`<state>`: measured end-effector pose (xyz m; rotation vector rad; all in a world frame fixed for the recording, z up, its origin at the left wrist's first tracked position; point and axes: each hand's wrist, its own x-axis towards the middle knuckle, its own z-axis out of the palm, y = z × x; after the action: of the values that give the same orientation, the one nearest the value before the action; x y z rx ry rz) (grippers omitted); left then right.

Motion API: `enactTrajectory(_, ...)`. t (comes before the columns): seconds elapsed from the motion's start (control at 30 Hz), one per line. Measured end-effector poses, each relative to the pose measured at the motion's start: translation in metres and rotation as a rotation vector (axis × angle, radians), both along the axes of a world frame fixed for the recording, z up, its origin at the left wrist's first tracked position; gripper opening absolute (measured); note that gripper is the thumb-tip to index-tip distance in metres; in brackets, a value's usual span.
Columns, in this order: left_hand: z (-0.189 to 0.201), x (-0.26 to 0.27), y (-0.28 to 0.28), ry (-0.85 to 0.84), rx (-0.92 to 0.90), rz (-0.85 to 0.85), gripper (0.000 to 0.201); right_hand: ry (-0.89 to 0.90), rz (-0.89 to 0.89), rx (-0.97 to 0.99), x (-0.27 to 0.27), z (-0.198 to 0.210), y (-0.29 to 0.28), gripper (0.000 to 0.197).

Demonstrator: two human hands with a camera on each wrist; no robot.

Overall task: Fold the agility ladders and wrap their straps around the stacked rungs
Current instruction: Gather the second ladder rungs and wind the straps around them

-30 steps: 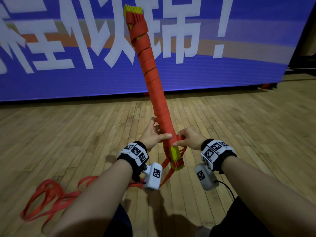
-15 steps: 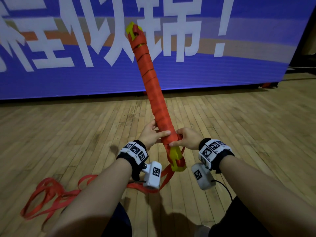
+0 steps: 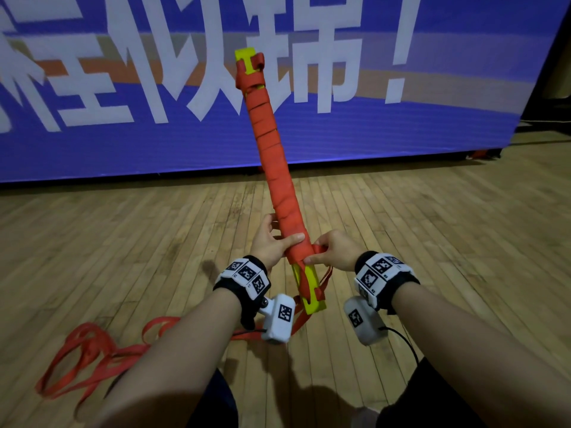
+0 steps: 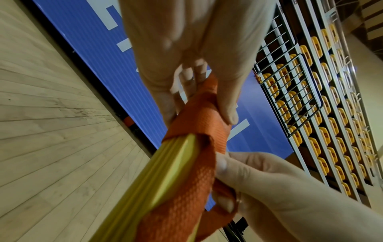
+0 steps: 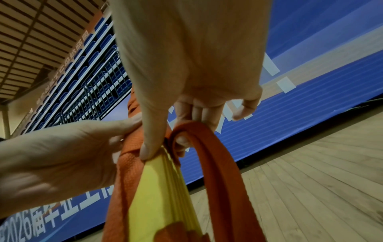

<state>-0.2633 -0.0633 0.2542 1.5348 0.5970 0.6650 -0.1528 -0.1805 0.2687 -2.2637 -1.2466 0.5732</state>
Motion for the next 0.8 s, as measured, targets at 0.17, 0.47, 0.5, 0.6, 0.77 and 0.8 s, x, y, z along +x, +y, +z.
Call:
enactTrajectory(0.17, 0.0, 0.0, 0.0, -0.017, 0.01, 0.028, 0.054, 0.12, 0.084, -0.01, -0.001, 0.01, -0.005, 0.013)
enactTrajectory(0.47, 0.002, 0.002, -0.002, 0.004, 0.036, 0.026, 0.056, -0.263, -0.033, -0.054, -0.01, 0.0, 0.003, 0.034)
enactTrajectory(0.5, 0.003, 0.001, -0.002, 0.002, 0.016, 0.011, 0.056, -0.255, -0.035, -0.047, -0.009, -0.001, 0.003, 0.033)
enactTrajectory(0.6, 0.004, -0.001, -0.001, -0.026, -0.082, -0.064, 0.054, -0.204, -0.028, -0.023, -0.006, 0.001, 0.0, 0.03)
enactTrajectory(0.77, 0.009, -0.006, 0.004, -0.058, -0.187, -0.236, 0.053, -0.169, -0.025, -0.01, 0.001, 0.003, -0.004, 0.026)
enactTrajectory(0.8, 0.01, -0.007, 0.005, -0.052, -0.185, -0.264, 0.051, -0.166, -0.022, -0.012, 0.002, 0.003, -0.004, 0.027)
